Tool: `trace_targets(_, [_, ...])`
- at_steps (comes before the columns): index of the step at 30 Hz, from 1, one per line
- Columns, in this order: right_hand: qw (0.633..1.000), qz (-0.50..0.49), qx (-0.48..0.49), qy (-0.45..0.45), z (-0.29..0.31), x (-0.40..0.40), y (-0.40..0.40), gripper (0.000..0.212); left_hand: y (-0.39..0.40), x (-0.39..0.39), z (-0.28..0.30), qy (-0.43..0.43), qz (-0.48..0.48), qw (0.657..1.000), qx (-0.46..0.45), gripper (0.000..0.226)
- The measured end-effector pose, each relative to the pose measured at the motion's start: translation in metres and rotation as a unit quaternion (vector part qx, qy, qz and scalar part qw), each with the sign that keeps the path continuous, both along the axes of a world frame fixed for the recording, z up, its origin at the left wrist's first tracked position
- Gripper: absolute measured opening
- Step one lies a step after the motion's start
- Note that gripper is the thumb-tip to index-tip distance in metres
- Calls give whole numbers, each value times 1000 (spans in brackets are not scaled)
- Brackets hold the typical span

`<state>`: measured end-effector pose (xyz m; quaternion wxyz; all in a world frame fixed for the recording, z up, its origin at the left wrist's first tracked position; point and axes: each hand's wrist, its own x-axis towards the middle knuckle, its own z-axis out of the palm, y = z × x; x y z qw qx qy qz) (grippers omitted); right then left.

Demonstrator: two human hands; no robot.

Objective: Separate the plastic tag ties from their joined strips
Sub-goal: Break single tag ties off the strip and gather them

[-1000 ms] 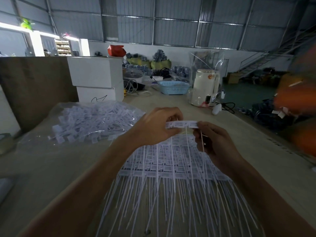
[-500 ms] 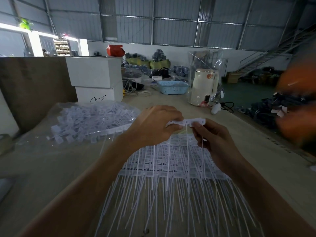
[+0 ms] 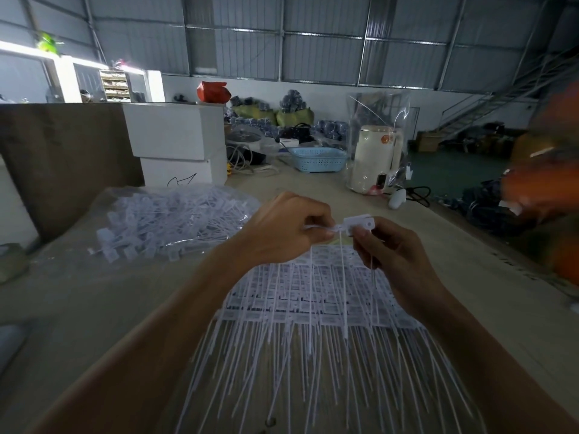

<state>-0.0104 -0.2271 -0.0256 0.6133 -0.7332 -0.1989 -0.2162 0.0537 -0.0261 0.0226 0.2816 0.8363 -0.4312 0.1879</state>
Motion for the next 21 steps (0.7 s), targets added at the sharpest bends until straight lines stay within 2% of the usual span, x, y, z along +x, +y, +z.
trace_targets(4, [1000, 1, -19, -2, 0, -2, -1, 24, 0, -1, -1, 50, -18, 998, -18, 5])
trace_targets(9, [997, -31, -58, -36, 3, -3, 0, 19, 2, -1, -2, 146, -85, 984, -61, 11])
trace_targets(12, [998, -36, -45, -28, 3, -3, 0, 19, 2, 1, -2, 132, -99, 983, -74, 3])
trace_targets(16, [996, -65, -62, -22, 2, 0, 0, 22, 2, 1, -1, 130, -107, 984, -60, 6])
trace_targets(21, [996, -76, -39, 4, -2, 4, -1, 30, 1, 3, -4, 138, -103, 984, -54, 10])
